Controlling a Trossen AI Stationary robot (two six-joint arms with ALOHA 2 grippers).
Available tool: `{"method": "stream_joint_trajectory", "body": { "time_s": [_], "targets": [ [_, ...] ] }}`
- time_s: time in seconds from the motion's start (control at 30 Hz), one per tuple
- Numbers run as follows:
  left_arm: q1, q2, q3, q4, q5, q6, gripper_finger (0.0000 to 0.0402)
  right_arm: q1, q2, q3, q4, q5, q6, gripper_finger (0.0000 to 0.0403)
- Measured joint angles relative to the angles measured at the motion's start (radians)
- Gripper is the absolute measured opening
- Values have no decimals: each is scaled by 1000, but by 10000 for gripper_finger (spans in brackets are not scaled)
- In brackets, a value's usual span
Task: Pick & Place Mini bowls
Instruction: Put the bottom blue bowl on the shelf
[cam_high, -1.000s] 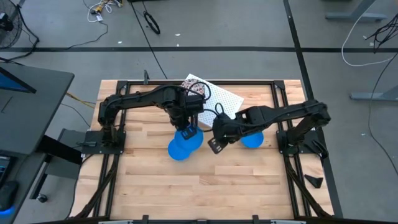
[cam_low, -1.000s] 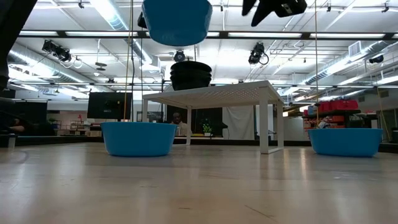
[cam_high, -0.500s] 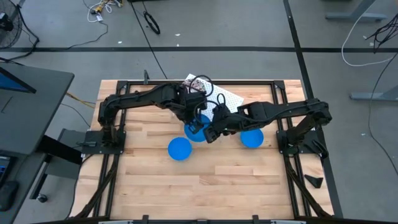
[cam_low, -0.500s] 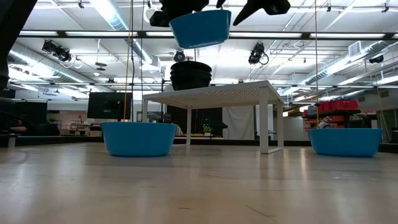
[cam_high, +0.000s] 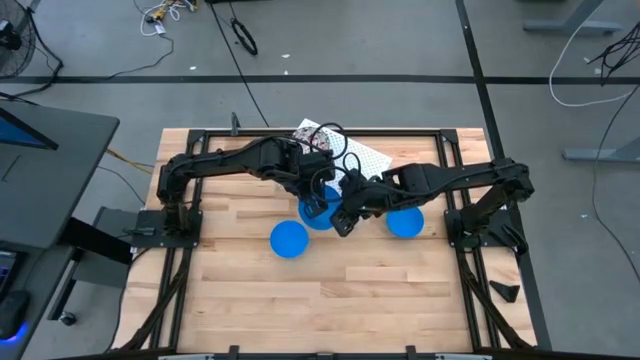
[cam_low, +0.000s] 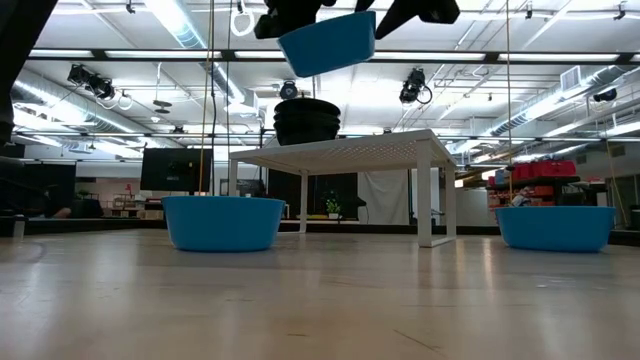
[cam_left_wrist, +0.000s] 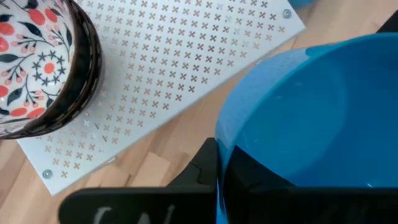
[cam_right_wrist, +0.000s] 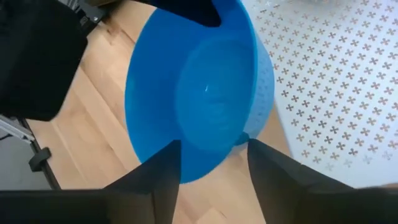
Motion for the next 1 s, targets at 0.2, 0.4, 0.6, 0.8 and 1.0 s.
{"method": "stream_joint_trajectory", "body": {
  "time_s": [0.2,0.4,0.6,0.8,1.0],
  "targets": [
    [-5,0,-1,7,14,27,7,0,0,0,-4,-22,3,124],
    [-6,0,-2,7,24,32,6,0,0,0,-27,-38,11,40],
    [-5,0,-2,11,49,18,30,0,-1,-1,-44,-37,28,8],
    [8,0,-1,30,160,0,58,0,0,-1,-4,-64,17,1],
    [13,0,-1,35,214,45,88,6,0,-1,20,-96,14,0]
  ]
}}
